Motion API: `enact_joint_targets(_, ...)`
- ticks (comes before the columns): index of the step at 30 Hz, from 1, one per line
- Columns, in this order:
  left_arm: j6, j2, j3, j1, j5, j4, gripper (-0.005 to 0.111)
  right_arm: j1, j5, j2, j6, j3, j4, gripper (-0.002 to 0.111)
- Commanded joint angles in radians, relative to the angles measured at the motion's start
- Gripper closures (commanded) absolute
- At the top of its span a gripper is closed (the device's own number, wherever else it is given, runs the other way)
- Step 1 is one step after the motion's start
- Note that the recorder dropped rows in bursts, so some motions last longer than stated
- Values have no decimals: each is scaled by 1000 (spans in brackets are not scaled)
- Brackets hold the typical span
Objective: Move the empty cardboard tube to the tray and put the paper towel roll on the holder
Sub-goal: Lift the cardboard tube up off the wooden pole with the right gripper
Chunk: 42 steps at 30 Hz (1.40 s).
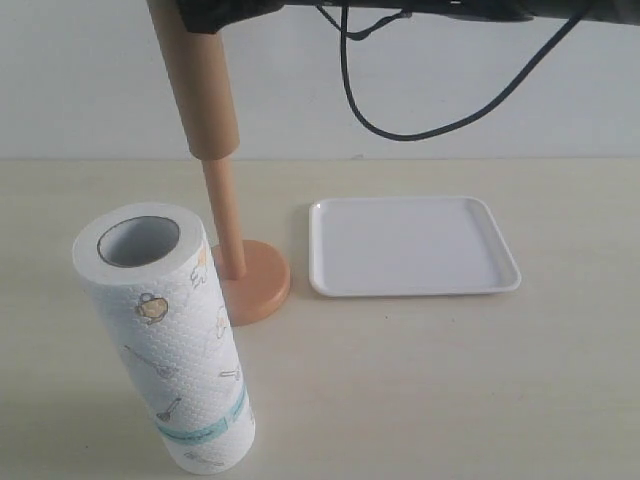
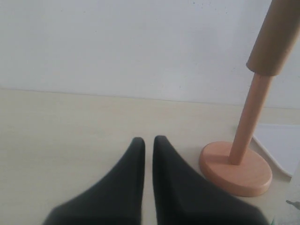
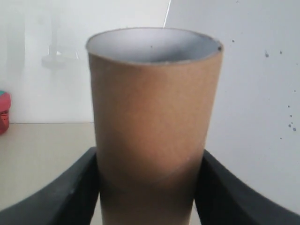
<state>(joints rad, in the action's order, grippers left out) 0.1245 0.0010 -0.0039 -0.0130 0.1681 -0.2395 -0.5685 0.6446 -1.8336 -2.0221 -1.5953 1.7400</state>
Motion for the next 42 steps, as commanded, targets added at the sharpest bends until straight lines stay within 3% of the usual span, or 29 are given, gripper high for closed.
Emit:
enact_joint_targets(1, 1, -1, 4, 3, -10, -7, 101, 0, -5, 17, -5, -12, 4, 69)
enact_joint_targets(42, 1, -1, 4, 3, -10, -7, 101, 0, -24, 57, 83, -232, 4, 69)
